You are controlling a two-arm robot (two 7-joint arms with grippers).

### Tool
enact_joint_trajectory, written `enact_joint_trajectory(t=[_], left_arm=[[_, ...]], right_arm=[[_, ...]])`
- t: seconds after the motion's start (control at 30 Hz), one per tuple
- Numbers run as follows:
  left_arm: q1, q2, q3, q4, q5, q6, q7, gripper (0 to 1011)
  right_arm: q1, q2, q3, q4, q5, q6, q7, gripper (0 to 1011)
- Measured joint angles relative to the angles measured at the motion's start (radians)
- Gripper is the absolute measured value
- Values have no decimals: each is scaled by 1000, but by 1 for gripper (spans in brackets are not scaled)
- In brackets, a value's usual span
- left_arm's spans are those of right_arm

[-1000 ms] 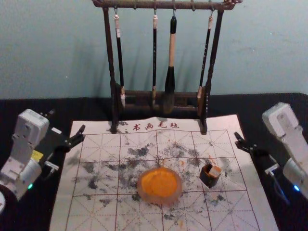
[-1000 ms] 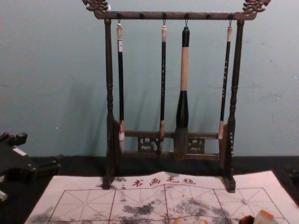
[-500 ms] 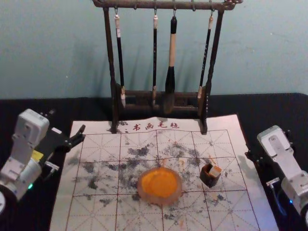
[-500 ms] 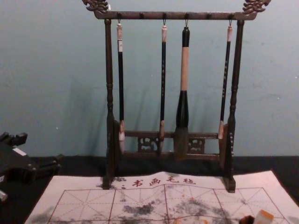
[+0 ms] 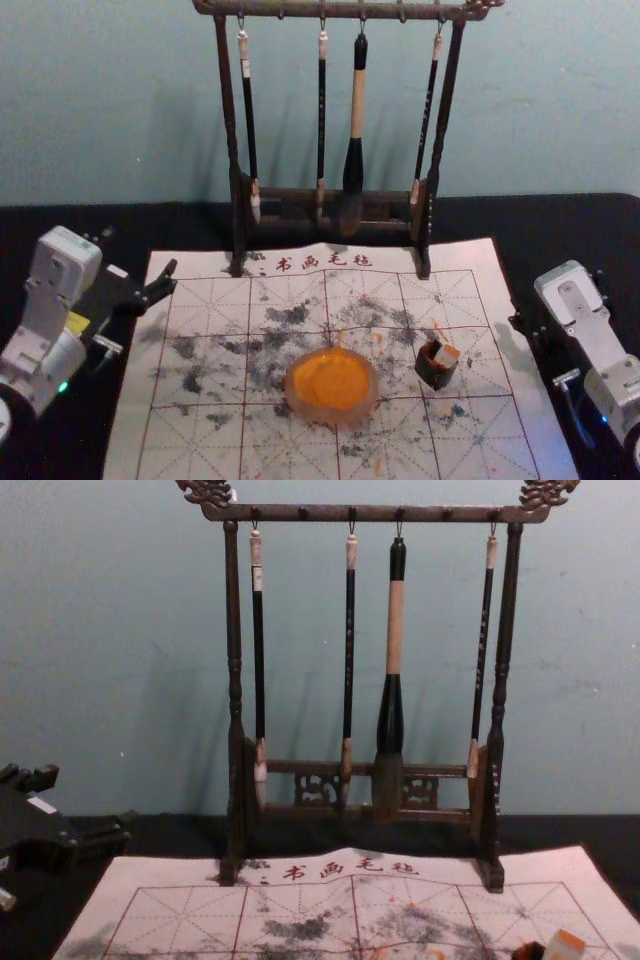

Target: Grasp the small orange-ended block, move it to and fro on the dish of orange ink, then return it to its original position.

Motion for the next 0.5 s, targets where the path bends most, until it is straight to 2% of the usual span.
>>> enact_joint_trajectory(t=[0.5], left_arm=[[0,0,0,0,0,0,0,1001]], right_arm=[[0,1,-2,-2,0,0,-1,1003]])
